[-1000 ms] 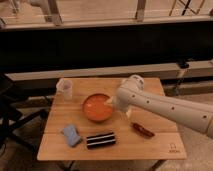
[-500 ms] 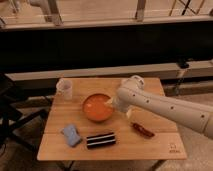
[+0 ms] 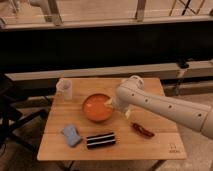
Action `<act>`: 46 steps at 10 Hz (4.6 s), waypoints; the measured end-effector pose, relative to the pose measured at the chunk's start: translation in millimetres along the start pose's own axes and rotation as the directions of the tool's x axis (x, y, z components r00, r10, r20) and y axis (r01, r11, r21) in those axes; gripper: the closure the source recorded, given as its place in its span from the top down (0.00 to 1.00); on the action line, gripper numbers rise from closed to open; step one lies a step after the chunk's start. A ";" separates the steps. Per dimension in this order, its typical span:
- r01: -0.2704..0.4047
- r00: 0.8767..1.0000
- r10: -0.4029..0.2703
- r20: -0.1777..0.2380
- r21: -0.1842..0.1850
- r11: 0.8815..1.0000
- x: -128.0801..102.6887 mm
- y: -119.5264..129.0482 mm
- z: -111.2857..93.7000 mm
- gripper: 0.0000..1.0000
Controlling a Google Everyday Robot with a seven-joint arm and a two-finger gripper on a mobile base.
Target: Drag the ceramic bowl in a circle
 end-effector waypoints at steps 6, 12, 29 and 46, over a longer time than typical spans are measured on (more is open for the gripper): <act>0.033 0.999 -0.033 0.020 -0.014 0.999 -0.4 -0.9 11.0 0.80; 0.060 0.998 -0.059 0.031 -0.026 0.998 2.0 0.3 19.3 0.80; 0.143 0.989 -0.141 0.038 -0.055 0.988 14.9 8.1 38.6 0.80; 0.211 0.977 -0.206 0.057 -0.097 0.973 9.3 3.6 31.4 0.01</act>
